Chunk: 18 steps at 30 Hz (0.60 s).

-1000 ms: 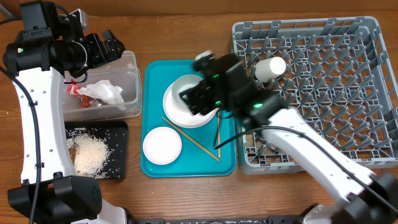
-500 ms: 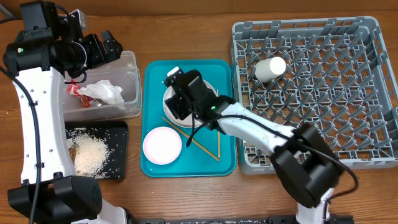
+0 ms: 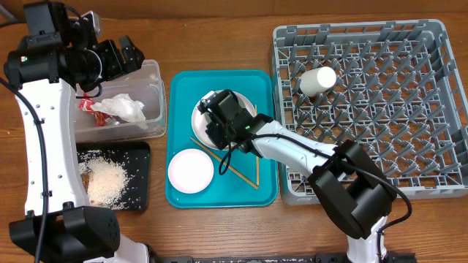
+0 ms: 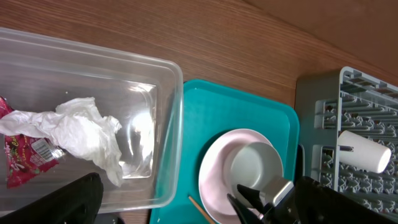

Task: Sort waste into correct bins and load items into the dishwasher
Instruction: 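Grasp the white bowl on the plate with the right gripper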

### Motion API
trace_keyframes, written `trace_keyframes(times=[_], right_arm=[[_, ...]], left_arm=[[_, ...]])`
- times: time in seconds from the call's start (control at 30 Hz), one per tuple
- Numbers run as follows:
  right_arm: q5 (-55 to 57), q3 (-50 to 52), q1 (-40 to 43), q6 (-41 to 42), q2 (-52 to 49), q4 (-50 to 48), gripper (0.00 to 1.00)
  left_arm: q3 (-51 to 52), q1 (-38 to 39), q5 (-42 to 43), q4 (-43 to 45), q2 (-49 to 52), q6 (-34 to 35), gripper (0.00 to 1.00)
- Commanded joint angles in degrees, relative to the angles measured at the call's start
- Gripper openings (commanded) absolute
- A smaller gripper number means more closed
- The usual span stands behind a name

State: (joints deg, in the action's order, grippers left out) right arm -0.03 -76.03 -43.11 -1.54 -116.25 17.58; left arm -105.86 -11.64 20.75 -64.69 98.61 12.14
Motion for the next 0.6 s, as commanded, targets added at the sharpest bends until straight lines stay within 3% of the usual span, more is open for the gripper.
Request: trace_keyframes(times=[0.0, 0.17, 0.27, 0.57], right_arm=[[2.1, -0.9, 0.1, -0.2, 0.5, 0.2, 0.21], [2.1, -0.9, 0.1, -0.2, 2.6, 0.7, 0.17], [2.1, -0.9, 0.1, -0.2, 5.0, 1.6, 0.07], [-0.3, -0.9, 0.1, 8.9, 17.9, 6.5, 0.04]], left_arm=[[-1.0, 0.0, -0.4, 0.2, 0.1, 1.2, 1.00], [-1.0, 0.0, -0.4, 0.2, 0.1, 1.2, 1.00], [-1.0, 0.0, -0.4, 0.2, 0.1, 1.2, 1.00], [-1.0, 0.0, -0.4, 0.2, 0.1, 1.2, 1.00]])
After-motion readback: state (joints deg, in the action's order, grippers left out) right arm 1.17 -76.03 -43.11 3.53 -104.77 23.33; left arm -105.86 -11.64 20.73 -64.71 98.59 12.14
